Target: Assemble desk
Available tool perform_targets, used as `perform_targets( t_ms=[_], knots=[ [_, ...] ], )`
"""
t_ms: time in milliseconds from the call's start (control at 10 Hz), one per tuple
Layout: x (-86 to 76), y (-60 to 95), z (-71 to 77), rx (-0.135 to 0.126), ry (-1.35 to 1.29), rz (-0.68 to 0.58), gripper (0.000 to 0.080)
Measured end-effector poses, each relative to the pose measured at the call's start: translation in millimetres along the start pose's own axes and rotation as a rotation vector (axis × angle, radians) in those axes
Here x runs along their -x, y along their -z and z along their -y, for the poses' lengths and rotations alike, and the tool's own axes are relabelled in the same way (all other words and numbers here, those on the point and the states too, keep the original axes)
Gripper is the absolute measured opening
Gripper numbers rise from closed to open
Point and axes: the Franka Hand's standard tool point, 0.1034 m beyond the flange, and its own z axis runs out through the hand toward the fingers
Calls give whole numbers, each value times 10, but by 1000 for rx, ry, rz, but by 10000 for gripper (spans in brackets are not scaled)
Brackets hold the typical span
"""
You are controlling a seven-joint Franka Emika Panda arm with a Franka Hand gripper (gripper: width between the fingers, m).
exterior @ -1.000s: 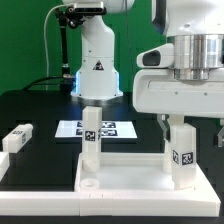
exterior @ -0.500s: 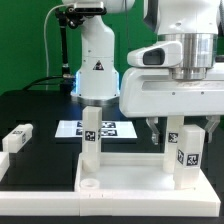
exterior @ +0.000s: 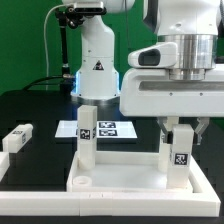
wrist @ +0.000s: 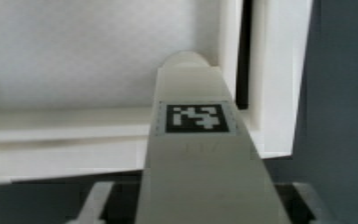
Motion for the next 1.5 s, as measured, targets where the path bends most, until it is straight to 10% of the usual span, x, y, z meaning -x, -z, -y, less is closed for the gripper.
perform_targets(
  t_ms=[300, 700, 900, 1000, 1200, 1400, 1500],
  knots=[
    [14, 15, 134, 7, -494, 16, 291],
    [4, -13, 28, -56, -1148, 95, 294],
    [-24, -10, 52, -24, -1355, 161, 294],
    [-14, -25, 51, -20, -1401, 161, 294],
    [-8, -35, 44, -19, -1332, 154, 570],
    [114, -118, 109, 45, -932, 111, 635],
    [96, -92, 181, 14, -696, 91, 645]
  ],
)
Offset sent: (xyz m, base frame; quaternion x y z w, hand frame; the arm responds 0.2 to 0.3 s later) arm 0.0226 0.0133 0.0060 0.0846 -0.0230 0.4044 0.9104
